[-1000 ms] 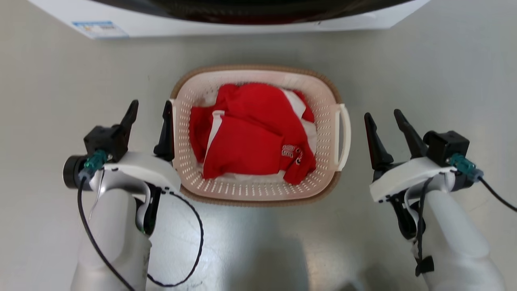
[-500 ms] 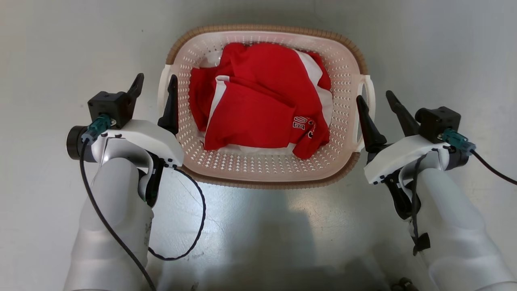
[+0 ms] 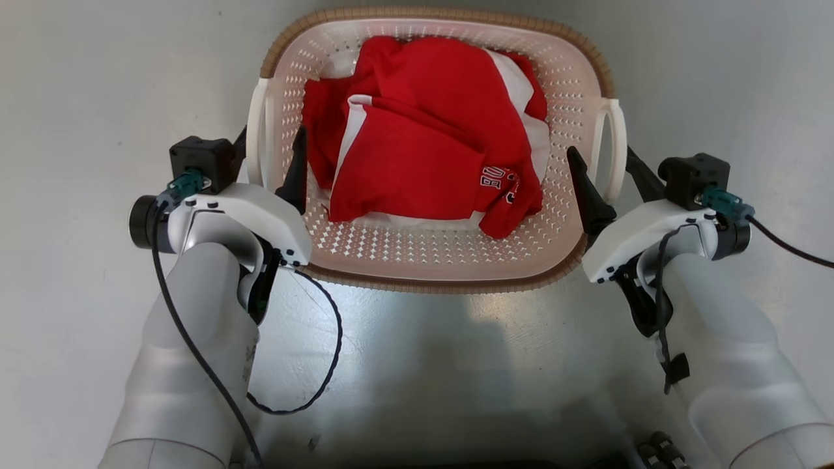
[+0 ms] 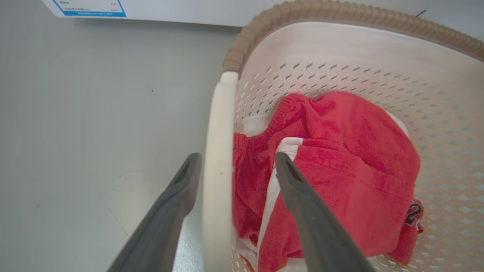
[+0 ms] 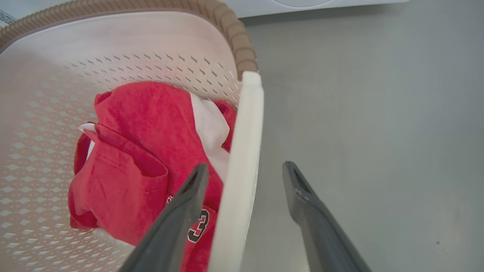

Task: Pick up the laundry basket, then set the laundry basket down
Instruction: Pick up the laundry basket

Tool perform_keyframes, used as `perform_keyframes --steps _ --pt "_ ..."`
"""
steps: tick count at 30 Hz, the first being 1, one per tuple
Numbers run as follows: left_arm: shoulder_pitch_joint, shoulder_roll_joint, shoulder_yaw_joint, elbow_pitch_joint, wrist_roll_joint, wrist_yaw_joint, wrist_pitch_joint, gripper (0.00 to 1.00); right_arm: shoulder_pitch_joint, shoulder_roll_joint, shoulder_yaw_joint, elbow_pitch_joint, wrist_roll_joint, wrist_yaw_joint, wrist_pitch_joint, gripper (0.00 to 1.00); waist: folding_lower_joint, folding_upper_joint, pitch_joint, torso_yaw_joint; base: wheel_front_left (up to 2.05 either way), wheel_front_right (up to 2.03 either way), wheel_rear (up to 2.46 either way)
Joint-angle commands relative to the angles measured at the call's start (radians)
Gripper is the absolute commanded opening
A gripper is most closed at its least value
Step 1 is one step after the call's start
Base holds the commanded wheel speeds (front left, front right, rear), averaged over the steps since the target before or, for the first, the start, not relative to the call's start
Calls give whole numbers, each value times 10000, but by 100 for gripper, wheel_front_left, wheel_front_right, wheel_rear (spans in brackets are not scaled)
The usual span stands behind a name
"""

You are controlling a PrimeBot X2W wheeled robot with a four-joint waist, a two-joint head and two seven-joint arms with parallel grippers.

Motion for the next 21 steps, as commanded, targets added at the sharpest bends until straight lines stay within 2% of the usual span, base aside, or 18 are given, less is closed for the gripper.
perform_keyframes --steps 1,2,3,4,5,6,7,8,9,21 --pt "72 204 58 28 -189 -24 -49 100 250 152 251 74 72 63 -136 100 0 0 130 37 0 0 0" --pt "13 204 -24 116 -251 -24 -49 100 200 151 284 126 85 63 -136 100 0 0 173 45 0 0 0" --pt "-42 203 -91 177 -311 -25 -49 100 152 139 319 183 85 63 -136 81 0 0 218 54 0 0 0" --pt "-88 203 -151 251 -370 -25 -49 100 108 128 342 224 86 63 -136 45 0 0 250 62 0 0 0" --pt "-127 203 -205 323 -423 -25 -49 100 77 126 355 252 94 63 -136 23 0 0 269 68 0 0 0" --pt "-160 203 -251 374 -473 -25 -49 93 56 128 364 270 106 63 -136 0 0 0 284 75 0 0 0" --pt "-188 203 -297 427 -523 -25 -49 56 38 131 377 280 116 63 -136 0 0 0 298 78 0 0 0" --pt "-216 204 -344 471 -567 -25 -49 31 17 129 386 283 124 63 -136 0 0 0 308 82 0 0 0" --pt "-243 210 -386 506 -606 -25 -49 0 3 121 388 279 132 63 -136 0 0 0 313 87 0 0 0" --pt "-254 287 -791 974 -1246 -26 -49 0 35 162 398 400 210 63 -136 0 0 0 -173 11 0 0 0"
